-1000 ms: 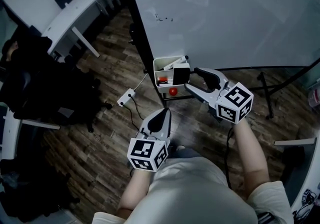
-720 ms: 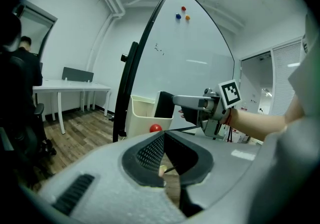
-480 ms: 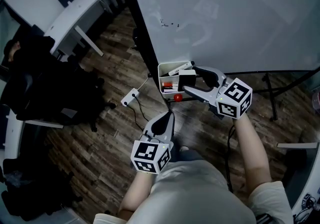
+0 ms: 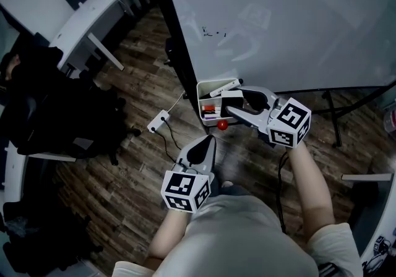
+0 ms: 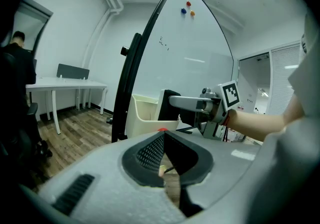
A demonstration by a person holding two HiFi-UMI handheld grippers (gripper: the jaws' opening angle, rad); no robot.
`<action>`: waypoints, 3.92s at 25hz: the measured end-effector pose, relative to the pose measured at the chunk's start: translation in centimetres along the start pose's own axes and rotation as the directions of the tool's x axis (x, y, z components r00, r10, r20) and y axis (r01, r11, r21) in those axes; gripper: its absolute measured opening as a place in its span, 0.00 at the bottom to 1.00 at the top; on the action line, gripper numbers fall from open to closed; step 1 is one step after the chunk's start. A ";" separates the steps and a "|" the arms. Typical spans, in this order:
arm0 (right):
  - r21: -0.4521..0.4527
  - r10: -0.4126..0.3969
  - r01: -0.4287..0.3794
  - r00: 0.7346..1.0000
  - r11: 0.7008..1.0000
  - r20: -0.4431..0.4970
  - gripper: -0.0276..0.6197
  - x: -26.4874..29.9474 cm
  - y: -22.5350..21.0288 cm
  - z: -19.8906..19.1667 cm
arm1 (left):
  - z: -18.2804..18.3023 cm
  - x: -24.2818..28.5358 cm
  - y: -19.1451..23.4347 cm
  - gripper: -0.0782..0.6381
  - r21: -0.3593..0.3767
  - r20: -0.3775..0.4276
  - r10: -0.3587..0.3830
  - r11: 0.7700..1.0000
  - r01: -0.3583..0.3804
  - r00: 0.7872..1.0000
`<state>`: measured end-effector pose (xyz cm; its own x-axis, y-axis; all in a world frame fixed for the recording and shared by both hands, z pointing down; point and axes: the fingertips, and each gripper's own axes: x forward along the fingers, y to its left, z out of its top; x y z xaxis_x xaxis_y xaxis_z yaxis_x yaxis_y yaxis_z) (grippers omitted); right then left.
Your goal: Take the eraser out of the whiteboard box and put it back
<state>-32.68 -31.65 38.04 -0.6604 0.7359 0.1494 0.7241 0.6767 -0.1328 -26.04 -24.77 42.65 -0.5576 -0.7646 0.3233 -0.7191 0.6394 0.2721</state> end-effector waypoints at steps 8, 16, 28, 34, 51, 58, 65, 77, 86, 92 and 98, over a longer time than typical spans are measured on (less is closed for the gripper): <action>-0.017 -0.036 0.035 0.999 0.999 -0.010 0.35 0.1 0.1 0.0 | 0.4 0.2 0.4 0.12 0.007 0.000 -0.022 1.000 0.022 1.000; -0.011 -0.085 0.085 0.996 0.996 0.006 0.34 -0.4 0.1 0.9 | 0.5 0.1 0.2 0.11 0.012 0.006 -0.039 0.999 0.039 0.999; -0.051 -0.170 0.172 0.984 0.984 0.051 0.34 -1.7 0.7 3.8 | 0.6 -0.8 0.0 0.12 0.018 0.029 -0.048 0.999 0.048 0.998; -0.098 -0.196 0.202 0.978 0.974 0.070 0.34 -2.7 1.9 5.6 | 1.1 -1.4 -0.6 0.11 0.032 0.046 -0.054 0.998 0.052 0.997; -0.108 -0.308 0.324 0.942 0.940 0.136 0.34 -7.7 5.1 6.9 | 1.5 -2.9 -2.5 0.11 0.055 0.087 -0.078 0.996 0.073 0.993; -0.079 -0.393 0.409 0.904 0.909 0.167 0.34 -10.6 7.1 6.2 | 1.5 -3.9 -3.8 0.11 0.075 0.110 -0.083 0.994 0.075 0.990; -0.072 -0.467 0.484 0.867 0.872 0.174 0.34 -12.5 9.2 4.7 | 1.2 -4.4 -4.9 0.11 0.079 0.120 -0.093 0.993 0.084 0.988; -0.003 -0.557 0.568 0.807 0.823 0.197 0.34 -15.1 11.5 2.4 | 0.3 -4.9 -6.1 0.11 0.085 0.117 -0.103 0.992 0.093 0.988; 0.044 -0.576 0.578 0.798 0.815 0.177 0.34 -15.7 11.7 0.7 | 0.3 -4.7 -6.1 0.11 0.090 0.113 -0.111 0.991 0.101 0.987; 0.044 -0.571 0.574 0.801 0.818 0.177 0.34 -15.9 11.4 0.8 | 0.7 -4.6 -5.7 0.11 0.084 0.120 -0.076 0.994 0.066 0.990; 0.042 -0.563 0.566 0.806 0.823 0.184 0.34 -15.4 11.2 1.0 | 1.0 -4.6 -5.3 0.11 0.070 0.127 -0.080 0.995 0.071 0.989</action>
<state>-14.57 -35.42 33.29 -0.9764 0.2156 0.0150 0.2141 0.9746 -0.0660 -20.06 -24.70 38.79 -0.5466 -0.8172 0.1830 -0.7842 0.5762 0.2306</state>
